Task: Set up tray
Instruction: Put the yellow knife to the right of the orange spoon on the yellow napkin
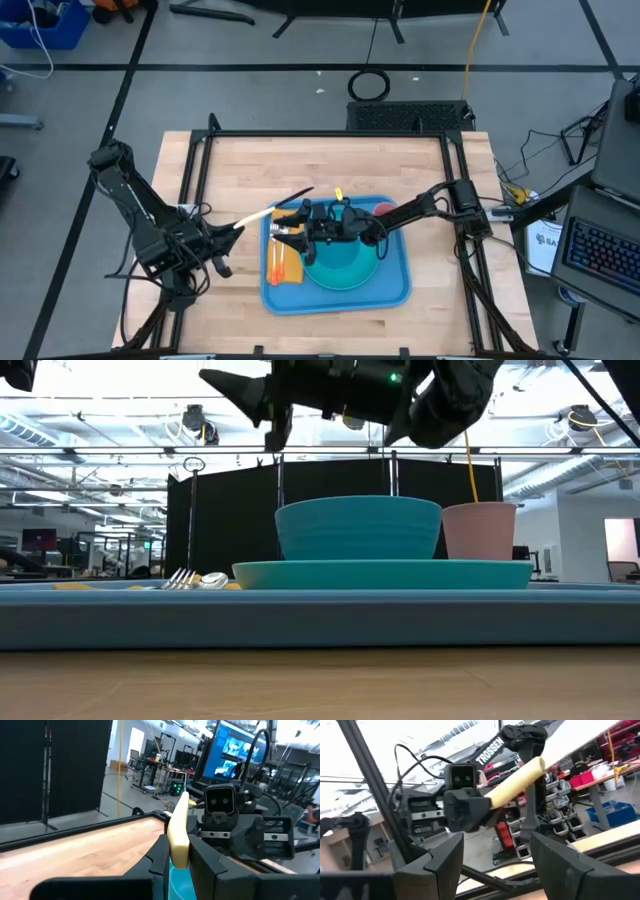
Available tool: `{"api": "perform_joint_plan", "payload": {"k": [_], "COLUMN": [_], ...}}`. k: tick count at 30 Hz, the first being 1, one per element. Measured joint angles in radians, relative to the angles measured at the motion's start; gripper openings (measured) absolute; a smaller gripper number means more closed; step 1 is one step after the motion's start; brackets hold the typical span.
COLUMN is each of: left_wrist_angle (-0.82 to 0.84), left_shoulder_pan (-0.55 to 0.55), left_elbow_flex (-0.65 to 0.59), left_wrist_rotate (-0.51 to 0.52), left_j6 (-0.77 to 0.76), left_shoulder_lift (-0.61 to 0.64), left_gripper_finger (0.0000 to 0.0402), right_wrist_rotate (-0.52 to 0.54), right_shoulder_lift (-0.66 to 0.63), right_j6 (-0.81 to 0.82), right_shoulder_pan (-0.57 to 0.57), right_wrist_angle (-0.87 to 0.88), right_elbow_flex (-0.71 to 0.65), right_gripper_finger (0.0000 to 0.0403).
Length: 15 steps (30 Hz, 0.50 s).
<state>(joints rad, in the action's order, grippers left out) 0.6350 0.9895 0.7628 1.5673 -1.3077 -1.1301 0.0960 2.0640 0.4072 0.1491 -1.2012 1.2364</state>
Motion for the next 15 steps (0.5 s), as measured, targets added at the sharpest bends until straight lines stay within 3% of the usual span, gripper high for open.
{"api": "perform_joint_plan", "payload": {"k": [15], "left_wrist_angle": [-0.084], "left_shoulder_pan": [-0.044], "left_elbow_flex": [0.0], "left_wrist_rotate": [0.005], "left_j6": [0.064], "left_shoulder_lift": [-0.003], "left_gripper_finger": [0.0049], "right_wrist_rotate": [0.113], "right_shoulder_lift": [-0.002], "right_j6": [0.031], "right_shoulder_pan": [-0.012], "right_wrist_angle": [-0.035], "right_elbow_flex": [0.015], "right_gripper_finger": [0.0213]}}
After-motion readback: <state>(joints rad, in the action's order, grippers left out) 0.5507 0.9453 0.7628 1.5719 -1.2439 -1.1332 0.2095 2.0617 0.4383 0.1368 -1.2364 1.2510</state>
